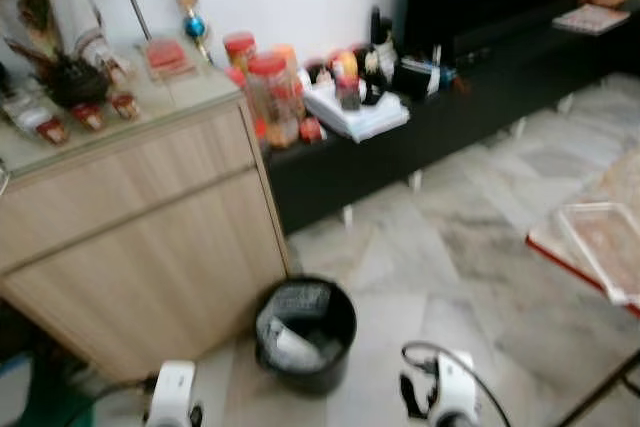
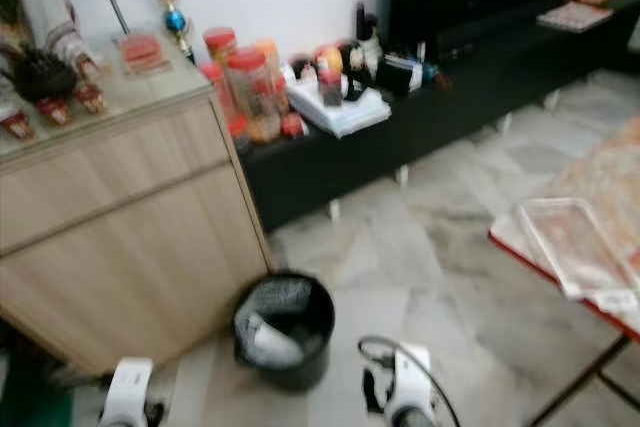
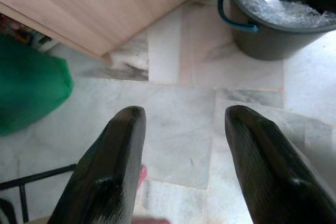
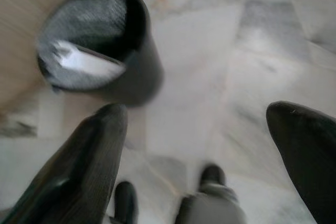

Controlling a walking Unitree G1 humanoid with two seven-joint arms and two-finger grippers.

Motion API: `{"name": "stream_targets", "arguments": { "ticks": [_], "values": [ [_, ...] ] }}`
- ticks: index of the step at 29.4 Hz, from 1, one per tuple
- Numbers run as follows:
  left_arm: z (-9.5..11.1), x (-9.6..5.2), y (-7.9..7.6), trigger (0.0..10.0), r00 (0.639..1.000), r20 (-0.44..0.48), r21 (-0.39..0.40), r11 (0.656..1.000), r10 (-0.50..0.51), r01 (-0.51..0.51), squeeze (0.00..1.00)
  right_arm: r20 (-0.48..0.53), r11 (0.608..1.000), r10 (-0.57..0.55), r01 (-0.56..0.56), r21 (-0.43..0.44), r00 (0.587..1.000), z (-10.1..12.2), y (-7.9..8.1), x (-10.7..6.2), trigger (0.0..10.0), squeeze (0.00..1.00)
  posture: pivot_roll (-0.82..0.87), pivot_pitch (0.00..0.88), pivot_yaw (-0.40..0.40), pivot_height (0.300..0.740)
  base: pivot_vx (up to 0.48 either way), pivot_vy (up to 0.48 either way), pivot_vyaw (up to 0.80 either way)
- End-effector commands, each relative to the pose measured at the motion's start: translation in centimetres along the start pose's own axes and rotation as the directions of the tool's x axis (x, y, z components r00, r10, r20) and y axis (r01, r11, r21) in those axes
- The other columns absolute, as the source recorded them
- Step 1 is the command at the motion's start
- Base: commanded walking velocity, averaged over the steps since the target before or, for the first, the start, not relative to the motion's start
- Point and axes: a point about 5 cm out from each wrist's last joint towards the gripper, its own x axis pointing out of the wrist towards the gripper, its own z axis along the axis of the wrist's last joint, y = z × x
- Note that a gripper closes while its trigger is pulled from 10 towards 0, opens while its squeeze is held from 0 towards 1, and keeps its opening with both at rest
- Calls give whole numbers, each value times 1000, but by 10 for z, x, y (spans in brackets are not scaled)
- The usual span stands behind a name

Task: Picking trash to rubbish bin

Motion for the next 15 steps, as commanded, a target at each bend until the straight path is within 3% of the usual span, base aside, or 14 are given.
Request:
{"name": "stream_targets", "arguments": {
  "ticks": [1,15],
  "values": [
    [5,1,4,10000,1000,15,-8,1000,10,-10,0,-8,1000,11,-11,0,1000,-3,5,0,10000,0,-88,0,69,740,-296,0,0],
    [6,1,2,10000,1000,25,-14,1000,10,-10,0,11,1000,6,-7,6,1000,2,4,1,10000,0,-87,0,63,740,-297,0,0]
  ]
}}
